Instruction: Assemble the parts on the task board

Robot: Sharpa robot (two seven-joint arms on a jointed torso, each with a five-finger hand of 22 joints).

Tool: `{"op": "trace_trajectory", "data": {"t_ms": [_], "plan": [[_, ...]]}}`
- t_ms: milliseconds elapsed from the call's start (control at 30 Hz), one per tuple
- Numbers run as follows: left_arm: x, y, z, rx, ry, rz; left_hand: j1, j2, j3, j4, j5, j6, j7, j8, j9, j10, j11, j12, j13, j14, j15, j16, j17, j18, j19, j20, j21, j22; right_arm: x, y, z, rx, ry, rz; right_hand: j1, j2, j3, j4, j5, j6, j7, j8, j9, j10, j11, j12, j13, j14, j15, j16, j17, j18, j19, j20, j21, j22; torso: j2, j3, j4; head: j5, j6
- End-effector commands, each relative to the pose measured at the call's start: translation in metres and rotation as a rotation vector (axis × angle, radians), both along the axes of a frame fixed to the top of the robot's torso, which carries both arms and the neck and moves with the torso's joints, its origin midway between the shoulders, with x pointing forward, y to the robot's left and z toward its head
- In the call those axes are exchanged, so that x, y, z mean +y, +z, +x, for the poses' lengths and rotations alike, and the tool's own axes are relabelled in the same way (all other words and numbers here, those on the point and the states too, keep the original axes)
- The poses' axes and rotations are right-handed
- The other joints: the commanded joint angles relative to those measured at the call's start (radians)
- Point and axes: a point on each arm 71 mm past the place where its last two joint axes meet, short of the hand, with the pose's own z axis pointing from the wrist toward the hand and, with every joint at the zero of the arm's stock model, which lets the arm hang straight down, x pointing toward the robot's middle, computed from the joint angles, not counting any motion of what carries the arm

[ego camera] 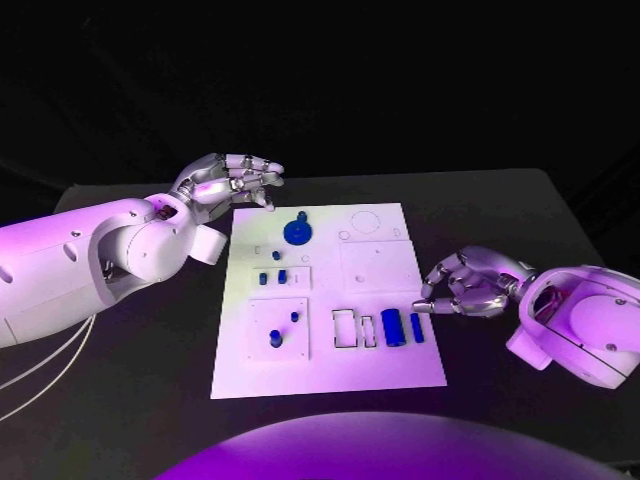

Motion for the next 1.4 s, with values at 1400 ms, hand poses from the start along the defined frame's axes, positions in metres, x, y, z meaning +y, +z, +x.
{"op": "trace_trajectory", "data": {"t_ms": [1400], "plan": [[-0.007, -0.016, -0.003, 0.029, -0.028, -0.012, -0.002, 0.002, -0.008, 0.0, -0.003, -0.007, 0.0, 0.008, 0.002, -0.008, -0.002, 0.004, -0.001, -0.008, 0.003, -0.002, 0.0, 0.012, -0.001, 0.007, -0.006, -0.002, 0.048, -0.052, -0.004, -0.08, 0.083, -0.208, -0.012, 0.022, -0.074, 0.004, 0.007, -0.007, -0.001, 0.013, 0.01, 0.011, -0.003, 0.014, 0.02, 0.076, 0.006, 0.011, 0.107, -0.012, 0.008, 0.004, 0.008, 0.081, -0.028, -0.007, -0.0154, 0.02, 0.0]]}}
